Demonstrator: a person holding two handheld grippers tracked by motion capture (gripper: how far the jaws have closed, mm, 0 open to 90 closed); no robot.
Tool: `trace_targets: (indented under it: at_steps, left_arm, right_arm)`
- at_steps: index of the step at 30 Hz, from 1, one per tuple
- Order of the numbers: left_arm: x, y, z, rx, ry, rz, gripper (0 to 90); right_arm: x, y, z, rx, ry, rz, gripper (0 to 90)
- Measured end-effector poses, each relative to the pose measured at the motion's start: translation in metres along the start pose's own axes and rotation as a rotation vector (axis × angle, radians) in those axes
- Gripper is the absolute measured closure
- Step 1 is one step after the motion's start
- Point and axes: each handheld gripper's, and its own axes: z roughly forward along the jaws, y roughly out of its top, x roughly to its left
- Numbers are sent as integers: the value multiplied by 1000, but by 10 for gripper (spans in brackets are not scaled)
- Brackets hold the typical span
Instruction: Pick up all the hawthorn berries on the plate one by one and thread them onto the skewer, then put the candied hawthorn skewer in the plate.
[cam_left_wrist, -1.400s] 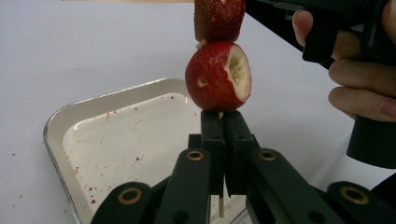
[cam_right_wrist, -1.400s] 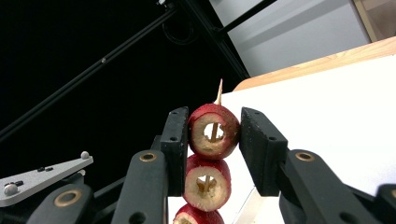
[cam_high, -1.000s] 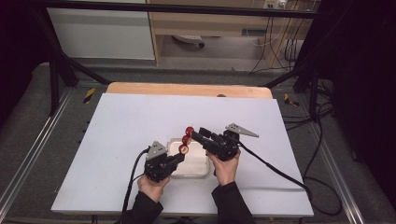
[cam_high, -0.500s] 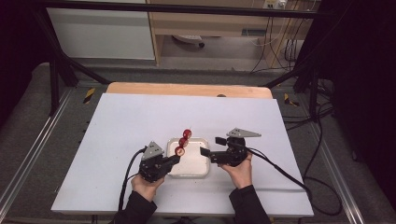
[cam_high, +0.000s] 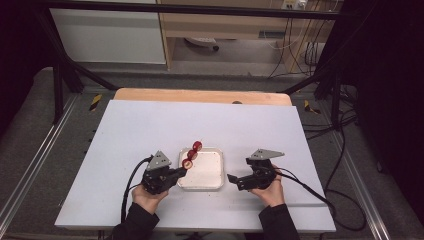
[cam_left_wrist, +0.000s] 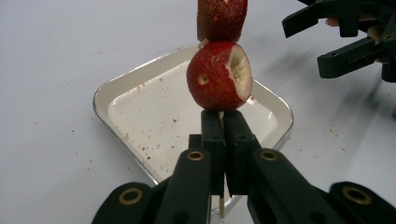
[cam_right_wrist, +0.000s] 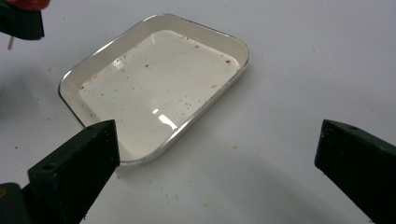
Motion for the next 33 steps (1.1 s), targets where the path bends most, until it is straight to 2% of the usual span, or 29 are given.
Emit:
trace_targets:
  at_steps: [8, 12, 14, 19, 26, 33]
  left_arm:
    - [6, 11, -4, 49, -13, 22, 878]
    - [7, 18, -3, 77, -8, 39, 878]
    - [7, 21, -1, 90, -4, 51, 878]
    - [6, 25, 8, 134, -2, 66, 879]
    - [10, 26, 27, 194, 6, 54, 879]
    - [12, 24, 37, 235, 12, 47, 879]
  right_arm:
    - [-12, -20, -11, 43, -41, -30, 5]
    - [-19, -31, -20, 41, -32, -8, 4]
    - [-23, -35, -24, 39, -31, -13, 3]
    - [-26, -42, -34, 28, -31, -17, 3]
    - [-26, -50, -40, 34, -28, -12, 3]
    - [-26, -51, -43, 27, -34, -8, 3]
